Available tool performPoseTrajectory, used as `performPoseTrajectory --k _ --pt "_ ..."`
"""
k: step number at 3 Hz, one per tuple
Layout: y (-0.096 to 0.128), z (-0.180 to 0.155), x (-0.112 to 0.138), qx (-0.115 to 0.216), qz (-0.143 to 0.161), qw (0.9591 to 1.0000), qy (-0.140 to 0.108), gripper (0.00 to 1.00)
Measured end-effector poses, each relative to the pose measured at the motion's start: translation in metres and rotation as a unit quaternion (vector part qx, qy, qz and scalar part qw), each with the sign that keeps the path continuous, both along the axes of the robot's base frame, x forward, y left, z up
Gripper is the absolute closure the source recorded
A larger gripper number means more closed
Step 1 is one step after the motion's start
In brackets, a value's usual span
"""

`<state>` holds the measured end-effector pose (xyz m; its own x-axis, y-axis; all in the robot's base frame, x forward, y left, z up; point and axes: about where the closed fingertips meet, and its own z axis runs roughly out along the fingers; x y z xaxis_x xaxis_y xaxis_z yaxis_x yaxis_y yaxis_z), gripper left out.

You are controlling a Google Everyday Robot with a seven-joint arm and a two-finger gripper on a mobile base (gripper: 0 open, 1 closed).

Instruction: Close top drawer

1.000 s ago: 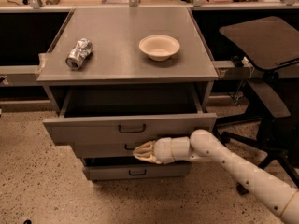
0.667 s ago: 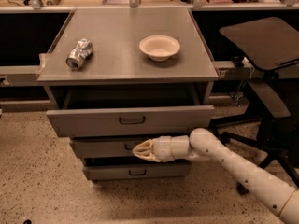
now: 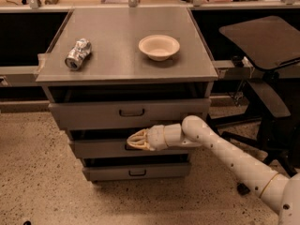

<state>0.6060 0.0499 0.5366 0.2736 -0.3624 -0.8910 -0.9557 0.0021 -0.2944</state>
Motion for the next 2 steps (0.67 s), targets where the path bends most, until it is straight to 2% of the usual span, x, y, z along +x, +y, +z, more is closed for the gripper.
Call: performPoseTrajectory --k 1,2 --pt "0.0104 0.0074 0.0213 0.002 0.011 0.9999 -0.008 1.0" --pt "0.0135 0.0125 0.022 0.002 0.015 0.9998 -0.015 1.0"
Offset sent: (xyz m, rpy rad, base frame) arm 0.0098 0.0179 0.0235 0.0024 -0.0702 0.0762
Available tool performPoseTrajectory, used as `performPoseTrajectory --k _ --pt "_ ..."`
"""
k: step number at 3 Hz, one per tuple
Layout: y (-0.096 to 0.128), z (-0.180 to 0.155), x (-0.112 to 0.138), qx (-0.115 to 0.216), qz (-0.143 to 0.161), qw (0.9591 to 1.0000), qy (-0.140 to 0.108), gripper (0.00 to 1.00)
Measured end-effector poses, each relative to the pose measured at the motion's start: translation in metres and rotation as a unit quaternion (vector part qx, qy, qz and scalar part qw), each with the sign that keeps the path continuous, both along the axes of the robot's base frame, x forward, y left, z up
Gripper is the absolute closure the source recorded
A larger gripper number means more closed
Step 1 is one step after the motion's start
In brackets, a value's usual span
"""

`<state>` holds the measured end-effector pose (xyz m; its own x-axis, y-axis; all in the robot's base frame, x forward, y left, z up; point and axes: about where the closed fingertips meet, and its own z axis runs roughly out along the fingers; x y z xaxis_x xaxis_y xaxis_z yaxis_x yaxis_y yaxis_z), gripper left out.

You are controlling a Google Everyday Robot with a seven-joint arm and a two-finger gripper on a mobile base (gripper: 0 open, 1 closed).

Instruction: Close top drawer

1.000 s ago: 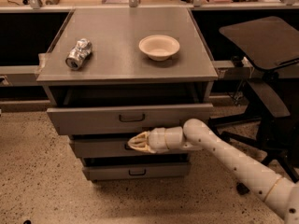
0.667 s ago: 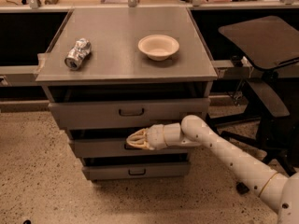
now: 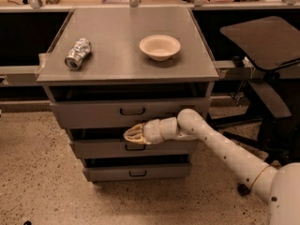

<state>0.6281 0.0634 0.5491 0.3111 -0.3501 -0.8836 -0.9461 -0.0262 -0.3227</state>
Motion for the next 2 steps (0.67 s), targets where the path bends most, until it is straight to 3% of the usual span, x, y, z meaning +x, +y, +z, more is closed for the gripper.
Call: performPoseTrajectory --k 1,2 --pt "0.004 0.014 -0.033 -0.006 0.018 0.9996 -0.02 1.0" --pt "0.003 0.025 -0.076 -0.018 0.018 0.9995 -0.017 0.81"
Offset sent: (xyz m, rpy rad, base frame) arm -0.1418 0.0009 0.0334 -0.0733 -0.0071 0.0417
